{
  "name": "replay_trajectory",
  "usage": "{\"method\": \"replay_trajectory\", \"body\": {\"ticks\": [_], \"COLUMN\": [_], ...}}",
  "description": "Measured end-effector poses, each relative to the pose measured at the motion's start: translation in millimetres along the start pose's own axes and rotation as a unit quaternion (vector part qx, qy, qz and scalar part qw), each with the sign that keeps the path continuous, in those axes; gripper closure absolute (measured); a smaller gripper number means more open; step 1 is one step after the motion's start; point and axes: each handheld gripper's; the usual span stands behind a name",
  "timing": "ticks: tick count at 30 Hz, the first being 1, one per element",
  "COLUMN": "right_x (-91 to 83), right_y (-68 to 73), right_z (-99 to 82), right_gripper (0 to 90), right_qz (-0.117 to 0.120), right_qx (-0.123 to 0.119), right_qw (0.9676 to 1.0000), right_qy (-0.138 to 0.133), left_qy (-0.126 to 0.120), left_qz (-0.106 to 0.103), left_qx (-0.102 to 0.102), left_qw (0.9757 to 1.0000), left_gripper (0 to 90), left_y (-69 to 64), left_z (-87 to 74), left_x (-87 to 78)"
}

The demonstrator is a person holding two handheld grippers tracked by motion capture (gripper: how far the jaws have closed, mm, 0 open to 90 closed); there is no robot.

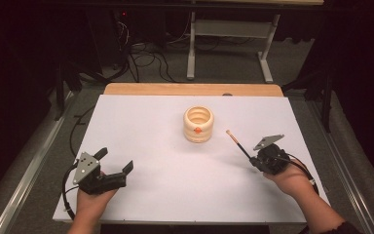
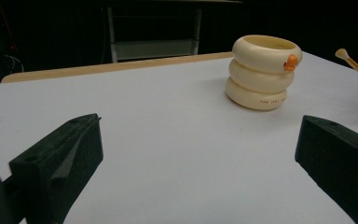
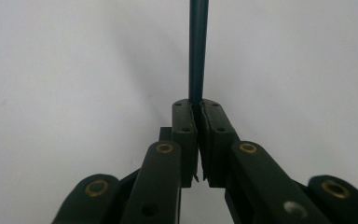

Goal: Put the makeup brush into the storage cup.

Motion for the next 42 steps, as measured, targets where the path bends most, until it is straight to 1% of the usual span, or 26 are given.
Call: {"method": "replay_trajectory", "body": {"ticks": [3, 5, 7, 9, 12, 13, 17, 18, 21, 23, 24, 25, 26, 28, 29, 30, 32, 34, 35, 37, 38, 40, 41, 42], "right_x": [-2.2, -3.0, -3.2, -2.7, -0.2, 0.7, 3.7, 4.0, 4.3, 4.6, 4.9, 5.0, 5.0, 4.6, 3.8, 2.5, 0.4, 2.9, 4.0, 5.2, 5.8, 6.7, 6.9, 6.8], "right_y": [-0.6, -0.8, -0.6, 0.3, 2.6, 3.9, 9.3, 10.1, 11.8, 12.5, 12.5, 11.9, 11.6, 11.3, 10.3, 8.7, 6.9, 6.9, 7.1, 7.9, 7.8, 8.8, 8.9, 9.0], "right_z": [-2.7, -4.4, -6.4, -8.4, -11.3, -12.1, -13.9, -14.4, -18.6, -21.7, -23.9, -25.2, -27.1, -32.5, -34.8, -36.0, -38.2, -41.2, -42.1, -42.8, -43.1, -43.2, -43.2, -43.3], "right_gripper": [87.7, 87.7, 87.7, 87.7, 87.7, 87.7, 87.7, 87.7, 87.7, 87.7, 87.7, 87.7, 87.6, 87.7, 87.7, 87.7, 87.7, 87.7, 87.6, 87.6, 87.6, 87.6, 87.6, 87.6], "right_qz": [0.001, -0.002, -0.007, -0.017, -0.017, -0.019, -0.031, -0.039, -0.029, -0.033, -0.033, -0.033, -0.033, -0.029, -0.026, -0.022, -0.026, -0.021, -0.021, -0.017, -0.015, -0.014, -0.013, -0.012], "right_qx": [0.028, 0.051, 0.061, 0.073, 0.105, 0.111, 0.115, 0.110, 0.128, 0.133, 0.137, 0.137, 0.140, 0.152, 0.157, 0.158, 0.160, 0.163, 0.161, 0.158, 0.151, 0.149, 0.147, 0.146], "right_qw": [0.9989, 0.9968, 0.9947, 0.9919, 0.9856, 0.9839, 0.9790, 0.9786, 0.9727, 0.9700, 0.9680, 0.9672, 0.9652, 0.9592, 0.9567, 0.9552, 0.9534, 0.9528, 0.9538, 0.9545, 0.9551, 0.9558, 0.9557, 0.9555], "right_qy": [-0.037, -0.062, -0.083, -0.102, -0.131, -0.139, -0.165, -0.170, -0.191, -0.201, -0.208, -0.212, -0.218, -0.237, -0.244, -0.249, -0.254, -0.255, -0.253, -0.253, -0.254, -0.253, -0.254, -0.256], "left_qy": [0.001, 0.001, 0.001, 0.002, 0.001, 0.000, 0.000, 0.000, -0.001, -0.001, -0.001, 0.001, 0.001, 0.000, 0.001, 0.002, 0.004, 0.005, 0.006, 0.007, 0.010, 0.013, 0.016, 0.016], "left_qz": [0.000, 0.000, 0.000, 0.000, 0.000, 0.000, -0.001, -0.001, -0.005, -0.005, -0.005, -0.006, -0.006, -0.002, -0.001, 0.000, 0.003, 0.005, 0.006, 0.007, 0.006, 0.004, 0.004, 0.003], "left_qx": [0.001, 0.001, 0.001, 0.002, 0.002, -0.001, -0.001, -0.002, -0.004, -0.003, -0.003, -0.002, 0.000, -0.002, -0.004, -0.005, -0.007, -0.007, -0.007, -0.009, -0.011, -0.013, -0.010, -0.011], "left_qw": [1.0000, 1.0000, 1.0000, 1.0000, 1.0000, 1.0000, 1.0000, 1.0000, 1.0000, 1.0000, 1.0000, 1.0000, 1.0000, 1.0000, 1.0000, 1.0000, 1.0000, 1.0000, 0.9999, 0.9999, 0.9999, 0.9998, 0.9998, 0.9998], "left_gripper": [1.4, 1.4, 1.4, 1.5, 1.5, 1.4, 1.4, 1.4, 1.5, 1.4, 1.4, 1.4, 1.4, 1.4, 1.4, 1.5, 1.5, 1.4, 1.4, 1.5, 1.4, 1.4, 1.4, 1.4], "left_y": [-0.3, -0.1, -0.1, -0.3, -0.5, -0.8, -0.9, -1.0, -1.6, -2.5, -2.6, -2.4, -1.9, -0.4, 0.9, 2.1, 3.8, 5.2, 5.3, 4.6, 3.9, 2.1, 1.5, 0.5], "left_z": [0.0, 0.0, 0.0, 0.1, 0.0, -0.1, -0.7, -0.9, -0.5, -0.5, -0.5, -0.6, -0.4, -0.6, -0.9, -1.3, -2.0, -1.9, -1.9, -2.5, -3.0, -3.7, -4.1, -4.5], "left_x": [0.3, 0.4, 0.5, 0.4, 0.4, 0.4, 0.5, 0.7, 0.5, 0.9, 1.3, 1.6, 1.9, 1.8, 1.7, 1.9, 2.7, 3.3, 3.4, 3.7, 3.9, 4.7, 5.1, 5.8]}}
Point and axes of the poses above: each handheld gripper's, and its own axes: x roughly forward along the jaws, z roughly out of its top, y roughly to its left, and after that the axes turned 6 degrees about x, right-handed
